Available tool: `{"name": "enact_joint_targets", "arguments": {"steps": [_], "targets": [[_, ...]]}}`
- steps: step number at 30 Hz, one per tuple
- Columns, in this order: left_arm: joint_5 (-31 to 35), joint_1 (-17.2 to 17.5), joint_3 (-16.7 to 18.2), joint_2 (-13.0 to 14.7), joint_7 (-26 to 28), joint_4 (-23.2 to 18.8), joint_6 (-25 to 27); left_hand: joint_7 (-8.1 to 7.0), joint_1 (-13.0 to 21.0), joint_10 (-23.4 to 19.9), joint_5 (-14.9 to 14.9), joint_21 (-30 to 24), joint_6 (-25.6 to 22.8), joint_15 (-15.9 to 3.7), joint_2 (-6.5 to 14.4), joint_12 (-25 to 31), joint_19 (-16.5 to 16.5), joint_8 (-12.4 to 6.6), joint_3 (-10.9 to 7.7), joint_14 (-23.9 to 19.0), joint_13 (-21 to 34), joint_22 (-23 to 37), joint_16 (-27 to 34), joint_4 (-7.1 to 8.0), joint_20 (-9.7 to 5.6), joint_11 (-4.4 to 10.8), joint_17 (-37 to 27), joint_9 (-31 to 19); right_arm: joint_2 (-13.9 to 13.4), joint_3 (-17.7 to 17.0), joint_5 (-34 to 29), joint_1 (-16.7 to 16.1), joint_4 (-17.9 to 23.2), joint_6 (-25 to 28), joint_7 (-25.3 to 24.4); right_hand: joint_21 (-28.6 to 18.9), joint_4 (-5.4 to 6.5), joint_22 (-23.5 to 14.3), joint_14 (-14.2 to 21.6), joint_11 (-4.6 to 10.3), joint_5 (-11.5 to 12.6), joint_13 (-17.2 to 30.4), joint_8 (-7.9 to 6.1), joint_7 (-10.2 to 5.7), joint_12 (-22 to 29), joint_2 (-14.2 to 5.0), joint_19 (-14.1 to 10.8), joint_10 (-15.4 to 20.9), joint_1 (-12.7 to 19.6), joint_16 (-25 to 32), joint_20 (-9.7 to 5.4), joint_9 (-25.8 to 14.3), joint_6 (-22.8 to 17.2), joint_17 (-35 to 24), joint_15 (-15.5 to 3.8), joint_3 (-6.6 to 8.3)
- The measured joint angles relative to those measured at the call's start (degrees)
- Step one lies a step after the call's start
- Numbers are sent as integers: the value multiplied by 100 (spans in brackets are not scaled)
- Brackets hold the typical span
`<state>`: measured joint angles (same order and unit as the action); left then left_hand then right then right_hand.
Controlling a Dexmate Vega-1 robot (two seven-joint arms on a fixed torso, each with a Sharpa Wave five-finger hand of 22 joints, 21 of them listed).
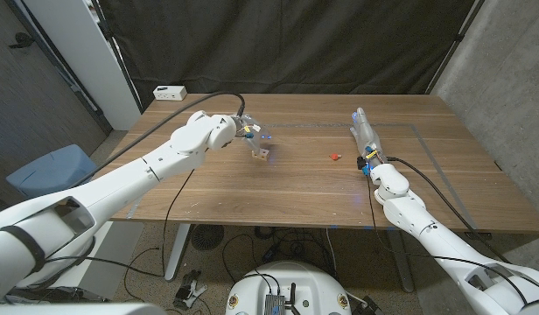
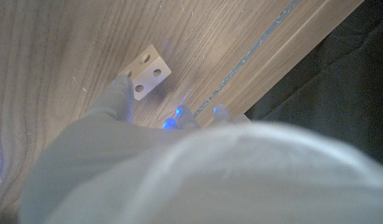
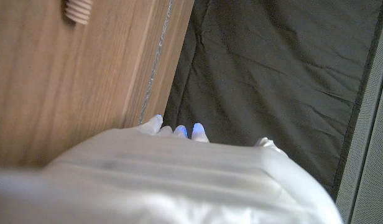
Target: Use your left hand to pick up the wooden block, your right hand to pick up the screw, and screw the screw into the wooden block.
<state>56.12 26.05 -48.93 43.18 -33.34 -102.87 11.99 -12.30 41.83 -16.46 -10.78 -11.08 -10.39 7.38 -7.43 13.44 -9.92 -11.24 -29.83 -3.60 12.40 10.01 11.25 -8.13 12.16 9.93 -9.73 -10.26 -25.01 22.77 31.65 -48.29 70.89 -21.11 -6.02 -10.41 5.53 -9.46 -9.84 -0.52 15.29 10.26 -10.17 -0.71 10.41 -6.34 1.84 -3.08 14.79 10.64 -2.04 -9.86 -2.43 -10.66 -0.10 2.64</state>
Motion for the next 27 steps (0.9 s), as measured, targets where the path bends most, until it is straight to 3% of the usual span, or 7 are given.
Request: {"name": "enact_joint_targets", "arguments": {"steps": [27], "targets": [[376, 494, 115, 106, 776, -28, -59, -30, 11, -461, 0, 0, -378, -281, 10, 140, 227, -43, 77, -447, -1, 0, 22, -78, 1, 134, 0, -29, 10, -13, -16, -103, 118, 34, -153, 0, 1, 0, 0, 0, 0, 0, 0, 0, 0, -1, 0, 0, 0, 0, 0, -1, 0, -1, 0, 0]]}}
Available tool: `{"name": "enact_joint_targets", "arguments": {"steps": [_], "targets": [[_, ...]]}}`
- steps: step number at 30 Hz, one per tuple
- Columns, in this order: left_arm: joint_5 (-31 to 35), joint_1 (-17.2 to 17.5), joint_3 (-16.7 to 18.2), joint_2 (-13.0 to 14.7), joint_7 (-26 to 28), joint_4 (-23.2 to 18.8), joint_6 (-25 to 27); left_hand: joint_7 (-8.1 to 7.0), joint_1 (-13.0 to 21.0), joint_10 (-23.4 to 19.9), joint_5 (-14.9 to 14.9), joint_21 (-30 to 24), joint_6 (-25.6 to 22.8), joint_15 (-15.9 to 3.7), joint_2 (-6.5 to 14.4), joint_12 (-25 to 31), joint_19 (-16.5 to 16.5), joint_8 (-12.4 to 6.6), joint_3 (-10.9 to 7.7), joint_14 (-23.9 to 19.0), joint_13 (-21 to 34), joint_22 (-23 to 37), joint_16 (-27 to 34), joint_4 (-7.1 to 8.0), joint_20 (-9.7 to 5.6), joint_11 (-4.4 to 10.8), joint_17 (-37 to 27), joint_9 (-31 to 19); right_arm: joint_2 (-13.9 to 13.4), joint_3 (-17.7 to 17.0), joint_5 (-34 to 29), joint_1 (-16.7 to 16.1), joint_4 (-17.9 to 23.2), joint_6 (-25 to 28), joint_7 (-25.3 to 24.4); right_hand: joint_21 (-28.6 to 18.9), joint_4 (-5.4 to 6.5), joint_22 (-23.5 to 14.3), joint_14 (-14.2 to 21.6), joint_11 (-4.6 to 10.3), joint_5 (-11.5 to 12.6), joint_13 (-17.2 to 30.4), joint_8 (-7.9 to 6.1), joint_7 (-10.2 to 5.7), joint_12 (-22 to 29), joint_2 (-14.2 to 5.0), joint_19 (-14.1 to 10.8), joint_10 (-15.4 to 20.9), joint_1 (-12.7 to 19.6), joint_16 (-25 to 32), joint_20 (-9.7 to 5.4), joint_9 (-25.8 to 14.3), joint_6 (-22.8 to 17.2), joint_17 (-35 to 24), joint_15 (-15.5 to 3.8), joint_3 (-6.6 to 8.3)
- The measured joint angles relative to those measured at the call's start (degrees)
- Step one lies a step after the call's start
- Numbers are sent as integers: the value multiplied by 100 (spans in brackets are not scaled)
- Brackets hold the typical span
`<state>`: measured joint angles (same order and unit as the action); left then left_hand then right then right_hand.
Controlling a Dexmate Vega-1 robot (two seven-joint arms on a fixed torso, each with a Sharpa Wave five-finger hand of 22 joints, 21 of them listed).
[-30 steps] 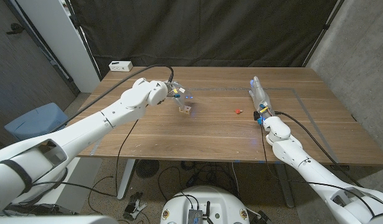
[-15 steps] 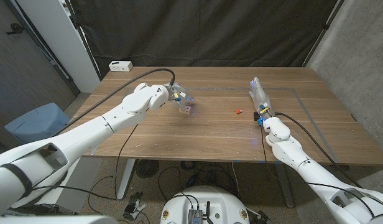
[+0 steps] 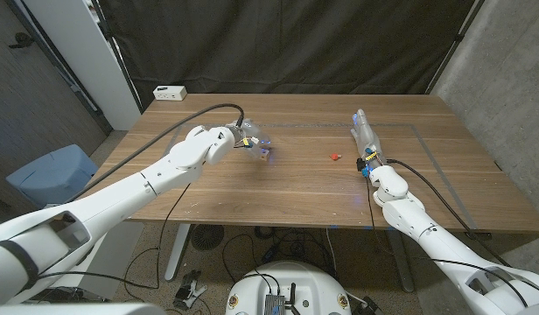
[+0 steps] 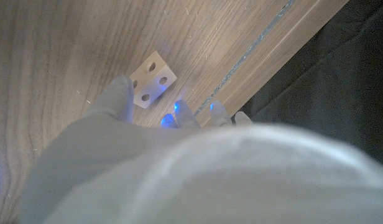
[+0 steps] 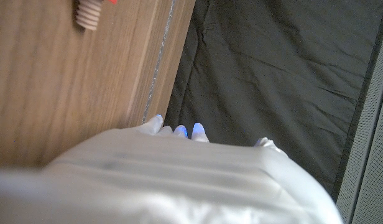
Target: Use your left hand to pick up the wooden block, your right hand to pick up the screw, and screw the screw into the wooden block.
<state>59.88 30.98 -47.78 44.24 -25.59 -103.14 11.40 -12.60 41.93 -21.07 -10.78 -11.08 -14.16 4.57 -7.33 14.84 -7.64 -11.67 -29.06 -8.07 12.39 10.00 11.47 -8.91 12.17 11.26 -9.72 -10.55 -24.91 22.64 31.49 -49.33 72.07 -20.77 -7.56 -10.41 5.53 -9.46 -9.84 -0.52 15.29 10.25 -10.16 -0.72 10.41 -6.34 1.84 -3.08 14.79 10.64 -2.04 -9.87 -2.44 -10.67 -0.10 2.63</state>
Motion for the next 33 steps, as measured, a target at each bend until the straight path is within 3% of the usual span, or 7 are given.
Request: {"name": "enact_joint_targets", "arguments": {"steps": [33], "targets": [[124, -22, -130, -191, 300, 392, -111, -1, 140, -327, 0, 0, -267, -48, 15, 87, 197, -22, 0, -188, 27, -15, 0, 0, 7, 25, 0, 1, -6, -44, 27, -106, 52, 10, -65, 0, -47, 0, 0, 0, 41, 0, -23, 0, 0, 0, 0, 0, 0, 0, 0, -1, 0, 0, 0, 0]]}}
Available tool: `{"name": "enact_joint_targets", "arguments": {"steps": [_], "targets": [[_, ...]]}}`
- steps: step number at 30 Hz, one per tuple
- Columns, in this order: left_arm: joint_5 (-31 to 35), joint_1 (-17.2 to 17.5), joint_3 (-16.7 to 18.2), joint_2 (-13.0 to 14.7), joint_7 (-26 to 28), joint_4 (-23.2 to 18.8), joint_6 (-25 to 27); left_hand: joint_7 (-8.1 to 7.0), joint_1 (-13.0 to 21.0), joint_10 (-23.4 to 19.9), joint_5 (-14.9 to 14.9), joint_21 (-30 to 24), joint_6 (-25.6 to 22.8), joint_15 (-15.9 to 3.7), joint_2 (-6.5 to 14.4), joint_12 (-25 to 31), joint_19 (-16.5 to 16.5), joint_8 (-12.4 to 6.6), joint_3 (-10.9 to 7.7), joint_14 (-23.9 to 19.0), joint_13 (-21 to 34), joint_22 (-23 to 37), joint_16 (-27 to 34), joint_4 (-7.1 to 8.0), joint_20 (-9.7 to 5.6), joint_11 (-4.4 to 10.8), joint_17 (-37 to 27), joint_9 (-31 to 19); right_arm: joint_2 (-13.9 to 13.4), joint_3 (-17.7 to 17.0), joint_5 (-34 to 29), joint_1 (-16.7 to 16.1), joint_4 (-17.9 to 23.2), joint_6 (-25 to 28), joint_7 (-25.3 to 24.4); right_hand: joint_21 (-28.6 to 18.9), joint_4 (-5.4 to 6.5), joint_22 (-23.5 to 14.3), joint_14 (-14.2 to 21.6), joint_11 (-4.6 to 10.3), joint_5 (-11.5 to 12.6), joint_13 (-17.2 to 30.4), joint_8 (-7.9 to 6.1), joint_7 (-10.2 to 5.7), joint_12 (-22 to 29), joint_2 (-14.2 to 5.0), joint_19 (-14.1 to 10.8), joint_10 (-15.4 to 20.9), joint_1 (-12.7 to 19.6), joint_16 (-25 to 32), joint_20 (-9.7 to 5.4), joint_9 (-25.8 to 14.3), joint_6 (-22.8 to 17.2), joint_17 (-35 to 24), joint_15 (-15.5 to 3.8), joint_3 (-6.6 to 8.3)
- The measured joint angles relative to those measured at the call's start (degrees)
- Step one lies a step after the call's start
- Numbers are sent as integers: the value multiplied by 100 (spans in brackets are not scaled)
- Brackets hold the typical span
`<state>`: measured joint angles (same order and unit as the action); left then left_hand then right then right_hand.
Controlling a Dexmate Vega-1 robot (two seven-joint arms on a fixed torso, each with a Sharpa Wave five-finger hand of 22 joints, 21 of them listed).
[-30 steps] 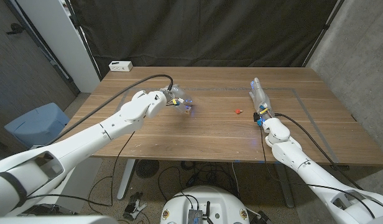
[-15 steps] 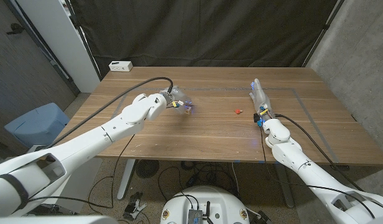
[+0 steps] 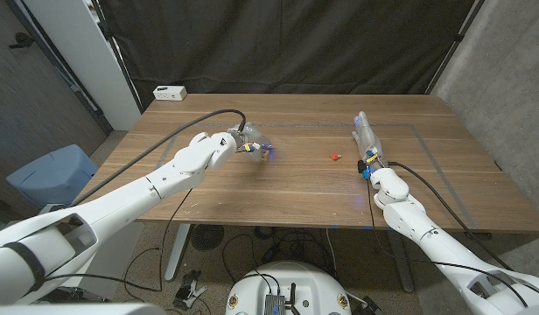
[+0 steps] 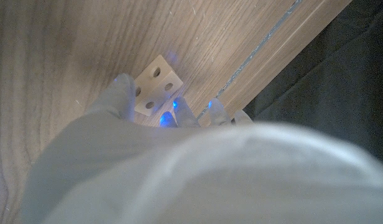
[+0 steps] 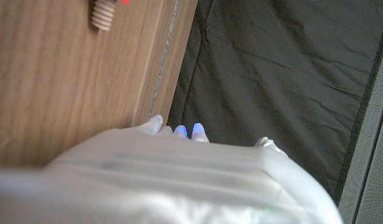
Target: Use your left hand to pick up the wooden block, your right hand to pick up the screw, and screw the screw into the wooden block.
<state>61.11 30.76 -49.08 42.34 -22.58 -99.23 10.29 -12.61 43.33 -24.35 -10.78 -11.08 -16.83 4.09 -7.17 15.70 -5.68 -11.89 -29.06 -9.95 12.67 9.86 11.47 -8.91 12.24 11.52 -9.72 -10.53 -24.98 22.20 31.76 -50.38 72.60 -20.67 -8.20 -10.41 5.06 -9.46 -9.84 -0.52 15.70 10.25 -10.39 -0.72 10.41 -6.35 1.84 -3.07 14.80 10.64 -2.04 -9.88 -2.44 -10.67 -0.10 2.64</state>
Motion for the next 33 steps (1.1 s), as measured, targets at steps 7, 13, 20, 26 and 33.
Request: {"name": "enact_joint_targets", "arguments": {"steps": [7, 13, 20, 26, 33], "targets": [[-19, -20, -30, -20, 14, 43, -9, -1, 9, -269, 0, 0, -147, -20, 10, 67, 90, 0, 45, -123, 42, 1, 0, 1, -6, 14, 0, 0, 0, -8, 3, -13, 4, -9, -23, 0, 0, 0, 0, 0, 0, 0, 0, -22, 0, 0, 0, 0, 0, 0, 0, 0, -22, 0, 0, 0], [5, -32, -56, -24, 34, 82, 13, 0, 39, -451, 0, 0, -286, -63, 40, 111, 223, 0, 62, -246, 72, 1, 0, 19, -17, 38, 0, 0, 17, -9, 3, -12, -18, -25, -26, 0, 0, 0, 0, 0, 0, 0, 0, -22, 0, 0, 0, 0, 0, 0, 0, 0, -22, 0, 0, 0], [41, -48, -86, -37, 70, 142, 32, -4, 137, -705, 0, 0, -514, -174, 32, 151, 355, -23, 84, -417, 107, 1, 0, -4, -7, 46, 0, 0, 46, -5, 2, 22, -67, -43, -27, 0, 0, 0, 0, 0, 0, 0, 0, -22, 0, 0, 0, 0, 0, 0, 0, 0, -22, -14, 0, 0], [78, -68, -118, -56, 172, 219, 42, -9, 277, -950, 0, 0, -773, -307, 53, 199, 547, -23, 107, -614, 150, 1, 0, -27, -6, 42, 0, -29, 71, 2, -5, 48, -118, -55, -32, 0, 0, 0, 0, 0, 0, 0, 0, -22, 0, 0, 0, 0, 0, 0, 0, 0, -22, -14, 0, 0], [86, -112, -150, -79, 303, 323, 15, -16, 344, -1162, 0, 0, -945, -329, 73, 245, 687, -22, 131, -778, 201, 1, 0, -3, -3, 49, 0, -29, 102, 5, -7, 64, -173, -80, -42, 0, 1, 0, 0, 0, 0, 0, 0, -53, 0, 0, 0, 0, 0, 0, 0, 0, -53, -14, 0, 0]]}}
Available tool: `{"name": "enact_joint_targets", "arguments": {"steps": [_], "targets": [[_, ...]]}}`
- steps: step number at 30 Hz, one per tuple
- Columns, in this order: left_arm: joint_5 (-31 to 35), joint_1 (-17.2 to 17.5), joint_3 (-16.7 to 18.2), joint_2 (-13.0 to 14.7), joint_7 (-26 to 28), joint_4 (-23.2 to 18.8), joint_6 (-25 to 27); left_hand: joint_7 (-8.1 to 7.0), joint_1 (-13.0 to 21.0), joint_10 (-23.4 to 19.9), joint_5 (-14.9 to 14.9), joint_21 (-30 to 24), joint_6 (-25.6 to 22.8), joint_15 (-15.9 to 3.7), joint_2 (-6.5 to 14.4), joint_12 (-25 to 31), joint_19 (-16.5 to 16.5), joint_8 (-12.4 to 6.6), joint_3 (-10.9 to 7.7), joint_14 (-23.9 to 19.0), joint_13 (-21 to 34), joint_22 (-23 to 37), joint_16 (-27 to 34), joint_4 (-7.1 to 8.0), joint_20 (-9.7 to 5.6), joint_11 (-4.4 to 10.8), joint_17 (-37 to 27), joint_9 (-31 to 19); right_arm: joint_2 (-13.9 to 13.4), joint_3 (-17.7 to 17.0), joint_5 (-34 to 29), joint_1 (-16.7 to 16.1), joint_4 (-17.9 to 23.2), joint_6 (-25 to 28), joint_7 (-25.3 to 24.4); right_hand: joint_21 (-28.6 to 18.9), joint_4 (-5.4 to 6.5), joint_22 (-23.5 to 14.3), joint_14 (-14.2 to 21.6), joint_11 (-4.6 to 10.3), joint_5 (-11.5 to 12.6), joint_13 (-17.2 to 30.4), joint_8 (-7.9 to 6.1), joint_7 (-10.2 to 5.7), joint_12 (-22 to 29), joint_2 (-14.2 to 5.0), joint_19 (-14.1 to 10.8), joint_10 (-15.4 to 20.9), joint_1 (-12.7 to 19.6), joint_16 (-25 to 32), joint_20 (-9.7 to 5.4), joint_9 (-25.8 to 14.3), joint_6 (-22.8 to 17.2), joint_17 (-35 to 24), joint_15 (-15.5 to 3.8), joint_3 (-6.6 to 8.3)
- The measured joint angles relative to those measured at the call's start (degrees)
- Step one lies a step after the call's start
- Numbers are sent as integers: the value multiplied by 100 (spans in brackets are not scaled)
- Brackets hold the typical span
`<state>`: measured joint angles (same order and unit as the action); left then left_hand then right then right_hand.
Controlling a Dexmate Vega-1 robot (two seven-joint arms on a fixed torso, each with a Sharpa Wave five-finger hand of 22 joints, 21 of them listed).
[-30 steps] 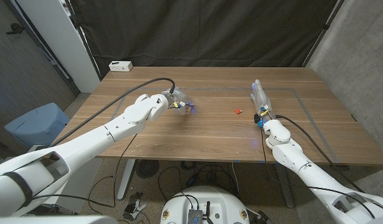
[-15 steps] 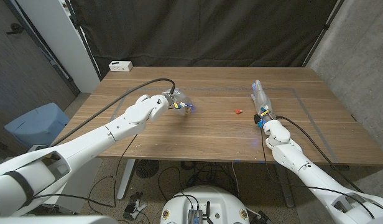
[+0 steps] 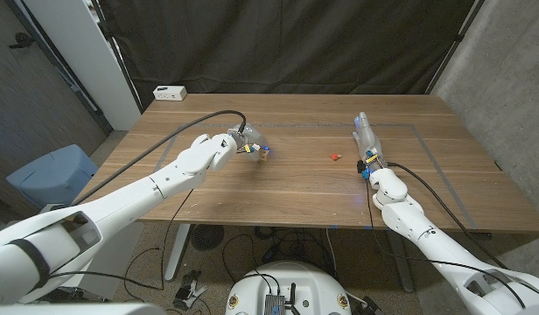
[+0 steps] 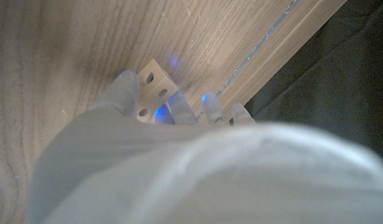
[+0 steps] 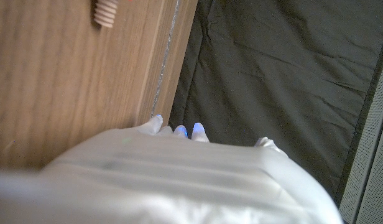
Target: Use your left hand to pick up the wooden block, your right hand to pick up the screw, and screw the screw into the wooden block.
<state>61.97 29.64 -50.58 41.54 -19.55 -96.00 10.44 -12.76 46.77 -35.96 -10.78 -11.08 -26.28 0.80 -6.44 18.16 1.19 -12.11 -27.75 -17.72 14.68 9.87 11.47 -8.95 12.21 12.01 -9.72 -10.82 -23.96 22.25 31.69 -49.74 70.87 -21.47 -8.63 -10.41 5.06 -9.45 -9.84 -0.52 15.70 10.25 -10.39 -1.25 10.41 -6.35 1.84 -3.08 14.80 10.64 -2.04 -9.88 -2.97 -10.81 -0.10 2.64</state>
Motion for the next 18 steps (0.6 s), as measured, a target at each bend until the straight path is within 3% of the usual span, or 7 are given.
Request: {"name": "enact_joint_targets", "arguments": {"steps": [18], "targets": [[-100, -98, -63, -29, 337, 200, -217, -2, 247, -757, 45, 0, -959, -268, 158, 113, 405, -85, 126, -591, 207, 0, 45, 16, -1, 17, -29, -8, 40, -4, 5, 15, -94, -41, -26, 0, 0, 0, 0, 0, 23, 0, 0, 0, 0, 0, 0, 0, 0, 0, 0, 0, 0, 1, 0, 0]]}}
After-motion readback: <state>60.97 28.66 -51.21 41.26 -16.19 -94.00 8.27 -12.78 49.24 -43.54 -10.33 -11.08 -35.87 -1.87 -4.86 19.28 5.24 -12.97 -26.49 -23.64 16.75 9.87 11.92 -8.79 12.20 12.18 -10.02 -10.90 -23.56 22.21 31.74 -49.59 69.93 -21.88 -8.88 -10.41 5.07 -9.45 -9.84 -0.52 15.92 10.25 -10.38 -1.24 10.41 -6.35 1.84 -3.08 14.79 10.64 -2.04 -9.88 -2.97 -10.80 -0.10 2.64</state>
